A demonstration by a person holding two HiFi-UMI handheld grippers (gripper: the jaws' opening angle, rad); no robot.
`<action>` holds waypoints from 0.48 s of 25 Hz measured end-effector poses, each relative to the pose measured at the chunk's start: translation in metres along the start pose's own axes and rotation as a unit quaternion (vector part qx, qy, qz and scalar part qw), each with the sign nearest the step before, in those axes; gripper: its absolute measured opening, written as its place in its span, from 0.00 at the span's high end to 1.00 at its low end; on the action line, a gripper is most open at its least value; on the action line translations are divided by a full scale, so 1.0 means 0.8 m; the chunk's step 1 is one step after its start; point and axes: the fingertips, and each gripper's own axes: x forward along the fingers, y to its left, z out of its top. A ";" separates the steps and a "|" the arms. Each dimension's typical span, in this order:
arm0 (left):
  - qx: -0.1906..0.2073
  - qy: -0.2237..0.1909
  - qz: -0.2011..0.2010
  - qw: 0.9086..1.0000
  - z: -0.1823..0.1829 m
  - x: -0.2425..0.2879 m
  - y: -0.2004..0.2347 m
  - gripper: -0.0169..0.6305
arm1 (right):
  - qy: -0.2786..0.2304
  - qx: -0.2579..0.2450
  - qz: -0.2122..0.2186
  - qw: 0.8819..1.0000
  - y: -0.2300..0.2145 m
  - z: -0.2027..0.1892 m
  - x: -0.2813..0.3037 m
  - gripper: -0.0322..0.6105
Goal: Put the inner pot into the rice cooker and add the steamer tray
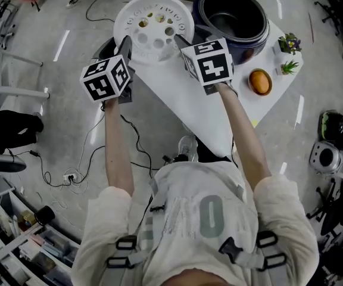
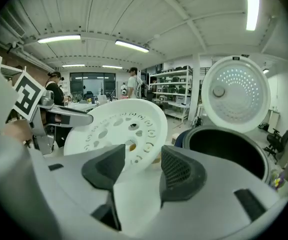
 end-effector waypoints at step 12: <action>0.083 -0.112 -0.067 0.988 0.175 0.017 -0.114 0.73 | -0.097 0.008 -0.092 0.991 -0.109 0.107 -0.099 0.59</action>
